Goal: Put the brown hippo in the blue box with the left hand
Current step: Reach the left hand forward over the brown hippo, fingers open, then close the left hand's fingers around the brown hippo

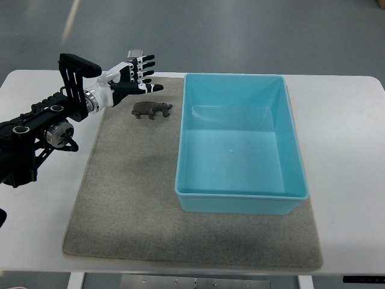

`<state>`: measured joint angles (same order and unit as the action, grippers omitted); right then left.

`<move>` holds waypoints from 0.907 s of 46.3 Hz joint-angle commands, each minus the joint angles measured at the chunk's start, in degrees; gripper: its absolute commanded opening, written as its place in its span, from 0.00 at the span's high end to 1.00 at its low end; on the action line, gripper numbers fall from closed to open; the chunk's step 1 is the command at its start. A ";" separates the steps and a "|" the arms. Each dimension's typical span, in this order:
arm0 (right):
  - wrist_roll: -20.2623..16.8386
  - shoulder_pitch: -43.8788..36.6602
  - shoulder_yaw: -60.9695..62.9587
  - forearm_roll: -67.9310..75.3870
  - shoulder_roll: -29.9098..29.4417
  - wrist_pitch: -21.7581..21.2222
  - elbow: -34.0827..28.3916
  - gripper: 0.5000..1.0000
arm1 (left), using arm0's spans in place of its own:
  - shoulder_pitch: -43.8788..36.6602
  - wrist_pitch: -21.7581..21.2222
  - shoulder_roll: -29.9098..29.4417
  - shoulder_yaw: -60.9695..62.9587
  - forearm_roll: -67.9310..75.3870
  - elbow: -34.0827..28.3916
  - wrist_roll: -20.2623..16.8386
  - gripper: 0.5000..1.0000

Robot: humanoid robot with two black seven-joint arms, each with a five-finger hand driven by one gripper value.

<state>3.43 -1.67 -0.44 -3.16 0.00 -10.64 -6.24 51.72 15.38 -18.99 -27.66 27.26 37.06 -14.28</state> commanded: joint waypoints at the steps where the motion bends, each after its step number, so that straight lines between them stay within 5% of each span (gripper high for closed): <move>1: 0.00 0.00 0.00 0.00 0.00 0.00 0.00 0.13 | 1.01 -0.09 -0.87 2.61 0.51 0.82 0.04 0.01; 14: 0.00 0.00 0.00 0.00 0.00 0.00 0.00 0.13 | 6.72 0.08 -5.09 12.19 2.00 3.72 -0.05 0.01; 42: 0.00 0.00 0.00 0.00 0.00 0.00 0.00 0.13 | 9.18 -0.53 -5.89 13.87 32.05 3.72 -0.05 0.01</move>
<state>3.43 -1.67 -0.44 -3.16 0.00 -10.63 -6.24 60.61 15.42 -24.88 -13.76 56.03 40.78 -14.33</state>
